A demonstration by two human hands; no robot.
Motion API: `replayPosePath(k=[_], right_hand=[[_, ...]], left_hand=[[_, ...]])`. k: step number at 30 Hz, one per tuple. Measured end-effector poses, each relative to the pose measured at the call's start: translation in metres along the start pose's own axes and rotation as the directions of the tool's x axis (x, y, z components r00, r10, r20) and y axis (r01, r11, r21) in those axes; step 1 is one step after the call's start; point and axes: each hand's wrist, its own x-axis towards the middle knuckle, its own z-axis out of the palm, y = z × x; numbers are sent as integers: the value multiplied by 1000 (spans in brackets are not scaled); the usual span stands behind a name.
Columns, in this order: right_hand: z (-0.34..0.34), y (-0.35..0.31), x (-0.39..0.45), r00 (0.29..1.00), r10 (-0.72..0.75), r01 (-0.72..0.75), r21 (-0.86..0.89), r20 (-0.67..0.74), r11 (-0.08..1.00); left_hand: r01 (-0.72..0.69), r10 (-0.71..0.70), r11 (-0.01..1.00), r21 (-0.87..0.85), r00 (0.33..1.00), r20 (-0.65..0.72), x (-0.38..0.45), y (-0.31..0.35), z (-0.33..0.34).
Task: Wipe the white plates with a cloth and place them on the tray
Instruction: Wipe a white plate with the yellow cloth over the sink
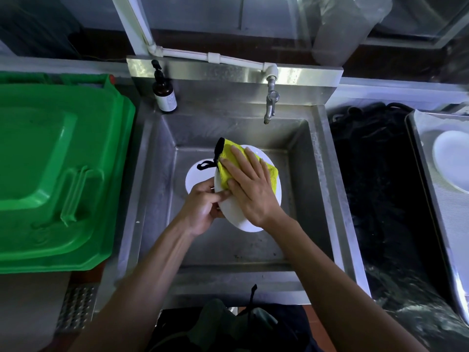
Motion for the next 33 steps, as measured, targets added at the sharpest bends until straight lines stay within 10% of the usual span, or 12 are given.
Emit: replayPosePath(k=[33], right_hand=[[-13,15,10,877,458,-428,194,-148,883]], left_hand=[[-115,92,953,-280,991,-93,1,23,7]])
